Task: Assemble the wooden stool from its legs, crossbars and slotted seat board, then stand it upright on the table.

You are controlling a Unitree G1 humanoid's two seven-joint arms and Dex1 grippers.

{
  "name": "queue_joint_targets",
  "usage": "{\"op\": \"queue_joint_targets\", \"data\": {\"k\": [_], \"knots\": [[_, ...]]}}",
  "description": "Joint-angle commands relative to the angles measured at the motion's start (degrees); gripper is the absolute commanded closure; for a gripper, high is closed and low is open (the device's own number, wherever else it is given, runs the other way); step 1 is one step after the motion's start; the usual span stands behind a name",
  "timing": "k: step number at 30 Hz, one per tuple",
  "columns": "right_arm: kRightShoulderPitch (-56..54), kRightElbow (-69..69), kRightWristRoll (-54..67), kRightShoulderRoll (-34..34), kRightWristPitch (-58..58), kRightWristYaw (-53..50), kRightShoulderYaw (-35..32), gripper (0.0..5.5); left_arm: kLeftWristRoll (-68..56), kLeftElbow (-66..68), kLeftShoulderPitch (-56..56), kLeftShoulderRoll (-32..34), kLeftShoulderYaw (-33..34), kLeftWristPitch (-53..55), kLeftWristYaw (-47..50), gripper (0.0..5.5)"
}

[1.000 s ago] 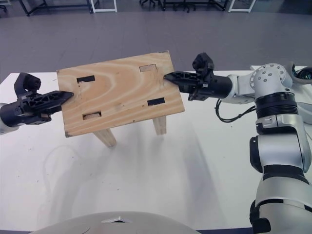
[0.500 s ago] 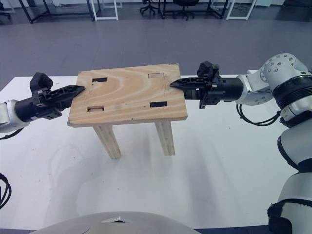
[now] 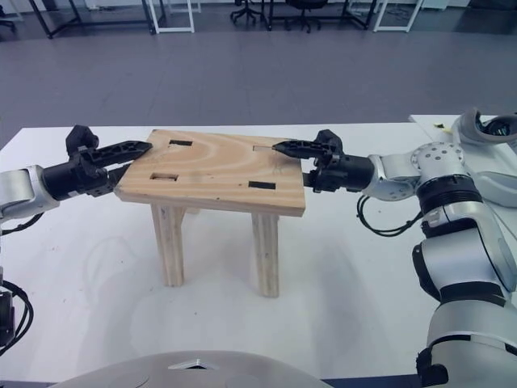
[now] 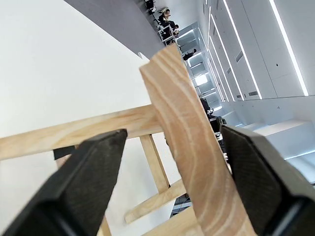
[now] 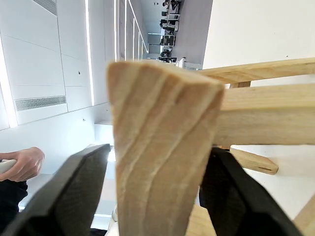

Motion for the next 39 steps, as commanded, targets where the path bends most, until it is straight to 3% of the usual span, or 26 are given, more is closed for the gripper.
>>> {"op": "queue_joint_targets", "data": {"k": [1, 6, 8, 10, 11, 14, 18, 27, 39], "knots": [[5.5, -6.3, 0.4, -1.1, -1.7, -7.9, -9.8, 1.58, 1.2, 2.2, 3.3, 5.9, 3.9, -0.3, 0.6, 1.34], [14.1, -21.9, 0.3, -4.9, -8.7, -16.5, -24.7, 1.56, 5.7, -5.1, 5.7, 12.9, 16.1, -3.9, -4.6, 0.42], [16.5, -27.8, -2.0, -5.4, -15.9, -20.2, -31.1, 1.56, 16.8, -17.8, 10.5, 12.2, 23.2, -11.6, -5.4, 0.18], [21.3, -41.1, -16.5, -1.8, -28.9, -20.7, -34.8, 1.56, 35.4, -32.3, 17.1, 7.2, 24.5, -25.2, -1.6, 0.18], [24.0, -47.4, -25.5, 1.3, -36.8, -21.3, -33.9, 1.56, 44.2, -37.2, 20.7, 3.9, 22.4, -31.3, 0.4, 0.18], [30.3, -53.6, -61.7, 9.6, -66.6, -23.2, -18.4, 1.56, 66.2, -40.5, 27.8, -5.5, 10.4, -46.2, 5.5, 0.18], [28.6, -41.7, -82.0, 17.4, -83.7, -28.7, -12.1, 1.56, 82.2, -30.9, 26.5, -8.5, 2.4, -56.9, 5.6, 0.18], [21.8, -22.1, -98.9, 28.3, -103.0, -28.2, -14.5, 1.56, 91.7, -20.9, 17.8, -16.9, -2.2, -63.6, 1.0, 0.18], [18.3, -13.8, -106.3, 32.5, -109.6, -25.3, -18.6, 1.56, 95.9, -23.6, 18.9, -20.1, 1.3, -61.8, 0.5, 0.18]]}}
